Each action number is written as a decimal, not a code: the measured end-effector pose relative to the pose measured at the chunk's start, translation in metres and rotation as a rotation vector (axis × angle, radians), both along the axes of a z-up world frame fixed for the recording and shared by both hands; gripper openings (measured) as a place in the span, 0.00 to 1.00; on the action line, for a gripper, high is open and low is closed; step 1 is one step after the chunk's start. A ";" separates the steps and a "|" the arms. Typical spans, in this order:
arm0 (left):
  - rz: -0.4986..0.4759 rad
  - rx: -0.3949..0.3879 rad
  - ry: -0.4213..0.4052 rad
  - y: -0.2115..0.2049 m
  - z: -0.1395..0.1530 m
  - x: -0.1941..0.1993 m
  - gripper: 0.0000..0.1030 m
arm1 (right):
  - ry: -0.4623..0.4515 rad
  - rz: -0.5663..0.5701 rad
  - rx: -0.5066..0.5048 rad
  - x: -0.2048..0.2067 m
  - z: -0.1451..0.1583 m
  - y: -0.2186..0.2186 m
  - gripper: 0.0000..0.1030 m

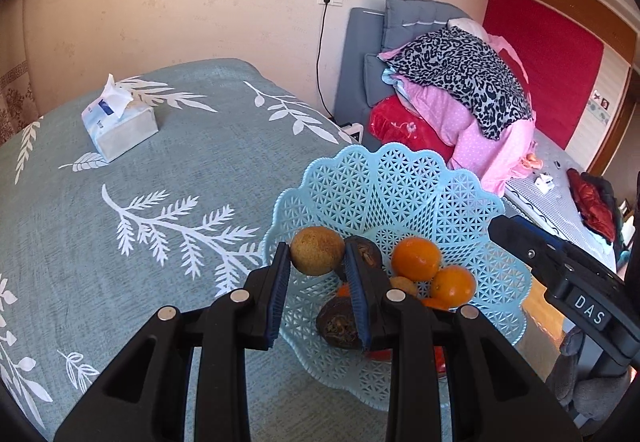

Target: Organize fruits

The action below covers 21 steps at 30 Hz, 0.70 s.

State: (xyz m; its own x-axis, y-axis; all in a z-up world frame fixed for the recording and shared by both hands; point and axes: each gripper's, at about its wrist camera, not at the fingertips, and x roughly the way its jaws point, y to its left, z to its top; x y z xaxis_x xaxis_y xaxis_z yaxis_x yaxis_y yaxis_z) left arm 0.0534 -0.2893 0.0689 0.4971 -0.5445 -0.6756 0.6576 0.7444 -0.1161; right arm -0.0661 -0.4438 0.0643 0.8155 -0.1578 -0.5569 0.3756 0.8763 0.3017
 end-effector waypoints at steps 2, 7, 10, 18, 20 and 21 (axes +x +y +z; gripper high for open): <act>-0.006 0.001 -0.003 -0.003 -0.001 0.000 0.31 | -0.002 -0.006 -0.006 -0.001 0.001 0.000 0.41; 0.019 -0.010 -0.010 0.004 -0.001 0.001 0.56 | -0.018 -0.031 -0.014 -0.005 0.001 -0.001 0.60; 0.039 -0.017 -0.013 0.013 0.000 0.002 0.62 | -0.017 -0.033 -0.010 -0.007 0.001 -0.002 0.61; 0.094 0.030 -0.145 0.033 0.006 -0.014 0.88 | -0.022 -0.036 -0.021 -0.010 0.004 0.006 0.77; 0.093 0.043 -0.169 0.036 0.007 -0.019 0.89 | -0.020 -0.034 -0.029 -0.010 0.006 0.010 0.82; 0.092 0.046 -0.177 0.038 0.007 -0.021 0.90 | -0.018 -0.032 -0.033 -0.010 0.006 0.012 0.86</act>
